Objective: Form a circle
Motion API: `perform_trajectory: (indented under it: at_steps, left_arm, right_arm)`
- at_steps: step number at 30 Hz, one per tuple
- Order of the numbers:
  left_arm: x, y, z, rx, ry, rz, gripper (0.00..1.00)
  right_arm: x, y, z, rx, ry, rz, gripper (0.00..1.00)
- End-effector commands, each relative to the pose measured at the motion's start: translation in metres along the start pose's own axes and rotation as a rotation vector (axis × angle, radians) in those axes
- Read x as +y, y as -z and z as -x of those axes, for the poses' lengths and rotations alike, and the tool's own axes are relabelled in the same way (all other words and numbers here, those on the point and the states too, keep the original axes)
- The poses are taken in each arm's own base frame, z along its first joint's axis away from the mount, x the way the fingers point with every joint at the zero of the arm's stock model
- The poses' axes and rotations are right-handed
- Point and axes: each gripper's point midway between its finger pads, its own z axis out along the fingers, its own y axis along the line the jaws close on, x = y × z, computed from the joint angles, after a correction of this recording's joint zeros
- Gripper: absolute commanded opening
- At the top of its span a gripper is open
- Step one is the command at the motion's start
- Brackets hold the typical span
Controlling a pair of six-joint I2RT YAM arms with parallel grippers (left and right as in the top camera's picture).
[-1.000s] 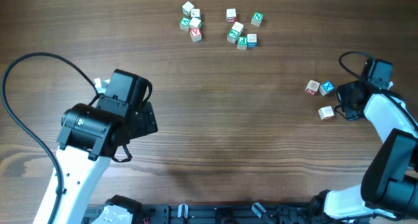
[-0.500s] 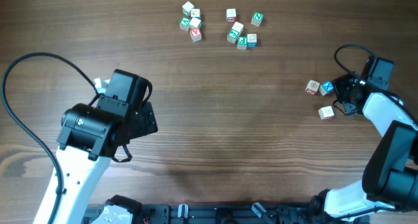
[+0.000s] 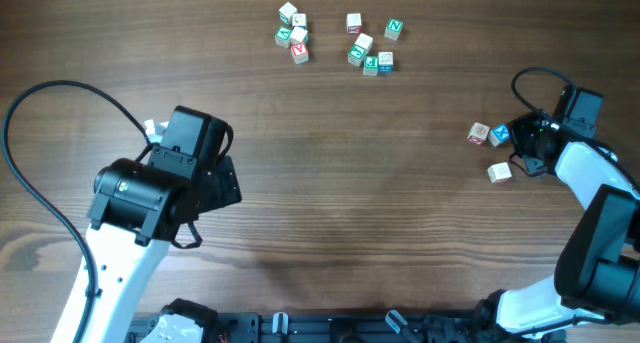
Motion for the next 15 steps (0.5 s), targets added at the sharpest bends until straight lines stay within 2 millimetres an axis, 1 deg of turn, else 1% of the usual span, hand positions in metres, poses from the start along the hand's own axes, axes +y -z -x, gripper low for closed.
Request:
perform_trajectory:
  at_steps: [1,10,13,15]
  left_arm:
    - [0.004,0.001,0.001,-0.011,0.026,0.010,1.00]
    - [0.004,0.001,0.001,-0.011,0.026,0.010,1.00]
    - [0.004,0.001,0.001,-0.011,0.026,0.010,1.00]
    - [0.004,0.001,0.001,-0.011,0.026,0.010,1.00]
  right_arm:
    - [-0.004,-0.004,-0.007,0.029,-0.011,-0.006,0.04]
    - [-0.004,-0.004,-0.007,0.030,-0.010,-0.008,0.04]
    - [-0.002,-0.004,-0.002,0.007,-0.006,-0.001,0.04]
    - [-0.005,-0.004,0.004,-0.024,-0.002,-0.019,0.04]
